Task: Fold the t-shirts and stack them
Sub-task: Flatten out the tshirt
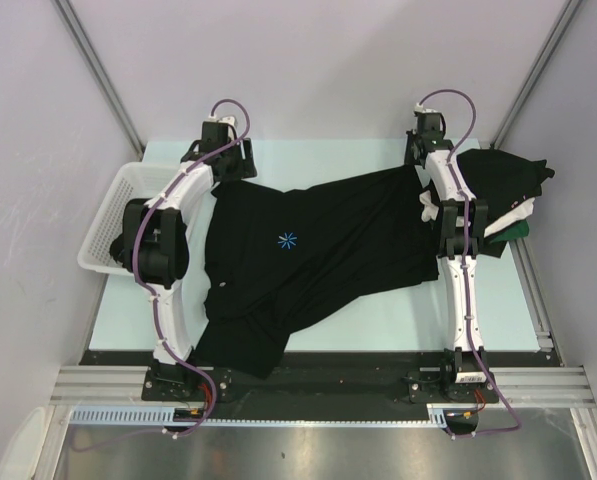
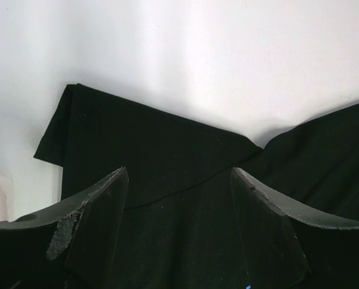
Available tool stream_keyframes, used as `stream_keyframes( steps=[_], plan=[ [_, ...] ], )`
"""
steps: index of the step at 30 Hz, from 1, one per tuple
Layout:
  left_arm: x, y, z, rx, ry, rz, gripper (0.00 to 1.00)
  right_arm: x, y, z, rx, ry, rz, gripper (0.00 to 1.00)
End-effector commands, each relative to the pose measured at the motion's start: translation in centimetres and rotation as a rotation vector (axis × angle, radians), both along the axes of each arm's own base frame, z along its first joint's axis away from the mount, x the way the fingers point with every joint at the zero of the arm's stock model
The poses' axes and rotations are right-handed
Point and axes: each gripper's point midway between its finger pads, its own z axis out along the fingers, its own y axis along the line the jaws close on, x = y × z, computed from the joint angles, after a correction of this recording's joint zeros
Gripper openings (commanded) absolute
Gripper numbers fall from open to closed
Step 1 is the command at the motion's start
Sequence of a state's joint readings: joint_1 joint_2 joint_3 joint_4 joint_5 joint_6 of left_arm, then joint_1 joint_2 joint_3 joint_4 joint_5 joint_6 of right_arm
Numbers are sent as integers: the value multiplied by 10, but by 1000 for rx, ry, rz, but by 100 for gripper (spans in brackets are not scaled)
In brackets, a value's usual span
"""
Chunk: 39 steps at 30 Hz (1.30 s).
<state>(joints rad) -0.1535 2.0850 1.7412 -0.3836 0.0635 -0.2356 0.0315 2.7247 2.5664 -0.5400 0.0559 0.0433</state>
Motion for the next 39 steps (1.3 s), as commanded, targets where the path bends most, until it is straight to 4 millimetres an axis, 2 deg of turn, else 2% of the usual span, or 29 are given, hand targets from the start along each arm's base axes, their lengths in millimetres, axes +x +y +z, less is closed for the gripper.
stream_keyframes(
  steps=[1,2,3,4,5,7,13,24,33,36,37,39],
  plan=[
    [14,0,35,-19,-88,-5,75,25,-4,41,-25,-146,-27,0],
    [14,0,35,-23,-87,-5,74,24,-5,44,-29,-148,-27,0],
    [13,-1,35,-26,-86,-7,75,23,-7,45,-36,-143,-34,4],
    [13,-1,35,-27,-85,-8,74,21,-9,45,-50,-139,-43,13],
    [12,-2,34,-30,-84,-13,75,19,-9,44,-56,-128,-41,28],
    [12,-4,33,-36,-83,-20,75,17,-12,43,-58,-121,-39,46],
    [14,-6,36,-43,-92,-29,75,17,-17,41,-68,-116,-42,56],
    [13,-6,40,-46,-96,-31,75,5,-10,27,-48,-52,-29,48],
    [9,-7,37,-49,-87,-35,75,-5,-8,12,-49,1,-30,55],
    [9,-6,38,-48,-89,-35,75,-6,-5,6,-44,13,-20,49],
    [9,-6,36,-47,-85,-35,75,-6,-5,4,-44,15,-22,41],
    [9,-6,36,-43,-86,-35,75,-6,-1,-1,-37,19,-13,35]
  ],
)
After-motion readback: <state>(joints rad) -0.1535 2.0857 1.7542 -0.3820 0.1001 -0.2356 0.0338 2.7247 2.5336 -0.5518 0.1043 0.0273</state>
